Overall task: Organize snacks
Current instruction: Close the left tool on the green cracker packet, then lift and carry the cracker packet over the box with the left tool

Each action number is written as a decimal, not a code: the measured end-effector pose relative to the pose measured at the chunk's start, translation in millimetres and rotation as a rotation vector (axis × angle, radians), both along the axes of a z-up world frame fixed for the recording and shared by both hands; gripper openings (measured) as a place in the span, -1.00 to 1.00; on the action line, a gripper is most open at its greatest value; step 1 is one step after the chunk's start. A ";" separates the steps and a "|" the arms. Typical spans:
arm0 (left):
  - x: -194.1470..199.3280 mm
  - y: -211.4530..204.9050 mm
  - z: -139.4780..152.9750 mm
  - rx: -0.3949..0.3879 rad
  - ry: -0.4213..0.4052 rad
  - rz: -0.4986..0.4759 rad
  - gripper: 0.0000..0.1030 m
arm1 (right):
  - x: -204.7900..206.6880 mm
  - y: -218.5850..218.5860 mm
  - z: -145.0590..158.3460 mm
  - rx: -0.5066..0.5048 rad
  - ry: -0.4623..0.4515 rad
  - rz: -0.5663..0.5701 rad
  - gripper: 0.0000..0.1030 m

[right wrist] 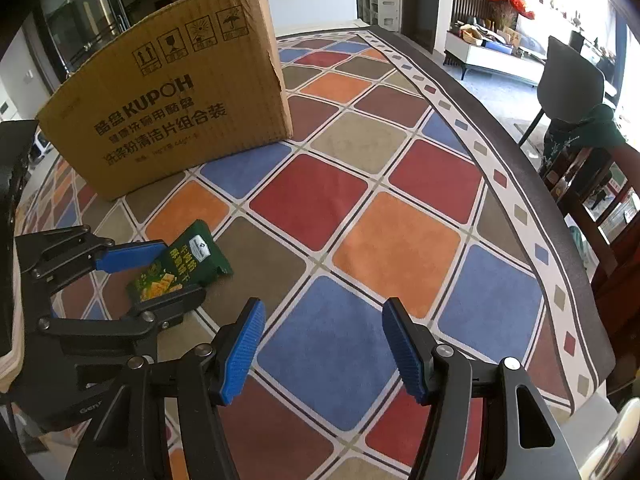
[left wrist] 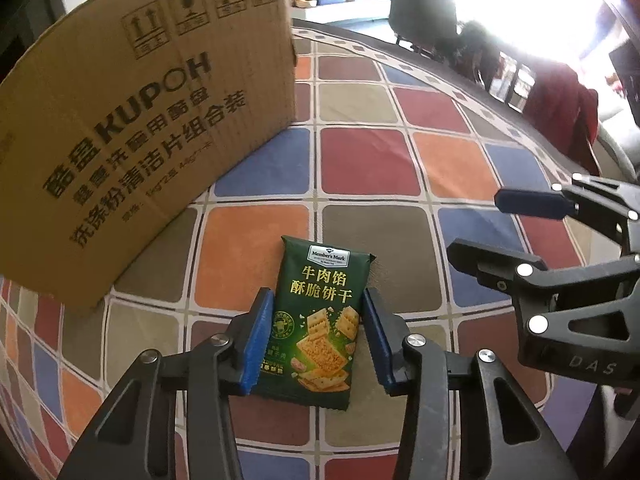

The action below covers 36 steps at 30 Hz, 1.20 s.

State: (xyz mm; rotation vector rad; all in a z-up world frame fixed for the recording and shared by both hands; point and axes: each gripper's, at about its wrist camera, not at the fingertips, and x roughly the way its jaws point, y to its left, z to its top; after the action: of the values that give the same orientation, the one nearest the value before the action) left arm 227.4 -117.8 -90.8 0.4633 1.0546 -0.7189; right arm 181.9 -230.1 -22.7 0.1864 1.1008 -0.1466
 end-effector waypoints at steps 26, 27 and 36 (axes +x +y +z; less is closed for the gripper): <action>-14.8 40.5 72.1 -0.213 -0.127 0.226 -0.16 | 0.0 7.7 53.9 -0.006 -0.146 0.049 0.20; -15.8 42.5 77.4 -0.225 -0.140 0.229 -0.16 | 0.6 7.9 58.9 -0.006 -0.160 0.052 0.20; -12.2 58.5 114.7 -0.286 -0.214 0.313 -0.16 | 10.6 13.2 92.0 0.005 -0.254 0.085 0.20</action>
State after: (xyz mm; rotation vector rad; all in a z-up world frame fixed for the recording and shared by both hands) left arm 215.1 -59.3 23.9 0.1194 0.7842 -0.5171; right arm 192.5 -216.9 69.3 0.1579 0.8546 -0.0428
